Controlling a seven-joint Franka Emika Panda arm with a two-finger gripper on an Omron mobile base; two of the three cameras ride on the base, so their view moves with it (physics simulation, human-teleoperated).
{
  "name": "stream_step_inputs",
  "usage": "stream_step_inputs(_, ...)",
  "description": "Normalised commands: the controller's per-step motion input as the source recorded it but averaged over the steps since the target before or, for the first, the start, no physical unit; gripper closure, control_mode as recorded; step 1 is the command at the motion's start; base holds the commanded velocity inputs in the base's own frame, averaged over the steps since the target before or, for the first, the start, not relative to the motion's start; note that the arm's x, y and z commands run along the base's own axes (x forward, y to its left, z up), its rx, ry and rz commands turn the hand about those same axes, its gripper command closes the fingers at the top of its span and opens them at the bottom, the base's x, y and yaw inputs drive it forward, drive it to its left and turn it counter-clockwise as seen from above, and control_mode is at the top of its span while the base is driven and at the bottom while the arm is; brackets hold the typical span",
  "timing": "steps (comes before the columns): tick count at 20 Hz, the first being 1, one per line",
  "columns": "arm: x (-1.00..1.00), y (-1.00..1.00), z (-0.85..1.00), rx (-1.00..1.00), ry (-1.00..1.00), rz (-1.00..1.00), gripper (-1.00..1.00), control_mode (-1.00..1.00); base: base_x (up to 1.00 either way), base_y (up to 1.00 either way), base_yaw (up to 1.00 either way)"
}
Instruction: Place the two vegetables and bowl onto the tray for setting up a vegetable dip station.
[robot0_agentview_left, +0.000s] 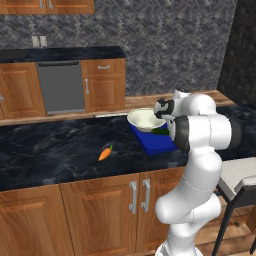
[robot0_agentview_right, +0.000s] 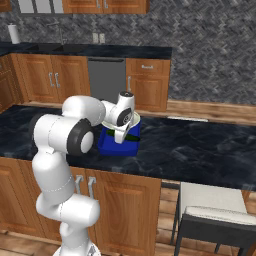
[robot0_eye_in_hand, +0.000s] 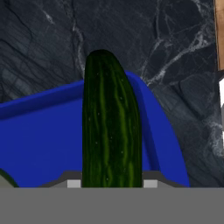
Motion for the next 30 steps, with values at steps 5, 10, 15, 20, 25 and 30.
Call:
stream_step_inputs(5, 0.00, 0.00, 0.00, 0.00, -0.03, 0.00, 1.00, -1.00, 0.00, 0.00, 0.00)
stream_step_inputs(10, 0.00, 0.00, 0.00, 0.00, -0.01, 0.00, 1.00, -1.00, 0.00, 0.00, 0.00)
stream_step_inputs(15, 0.01, 0.14, -0.01, 0.00, 0.00, 0.00, 1.00, -1.00, 0.00, 0.00, 0.00)
stream_step_inputs(20, 0.00, 0.18, 0.00, 0.00, -0.03, 0.00, 1.00, -1.00, 0.00, 0.00, 0.00)
stream_step_inputs(25, 0.01, 0.16, -0.01, 0.00, -0.01, 0.00, 1.00, -1.00, 0.00, 0.00, 0.00)
stream_step_inputs(30, 0.00, 0.09, -0.08, -0.03, 0.00, 0.00, 1.00, -1.00, 0.00, 0.00, 0.00)
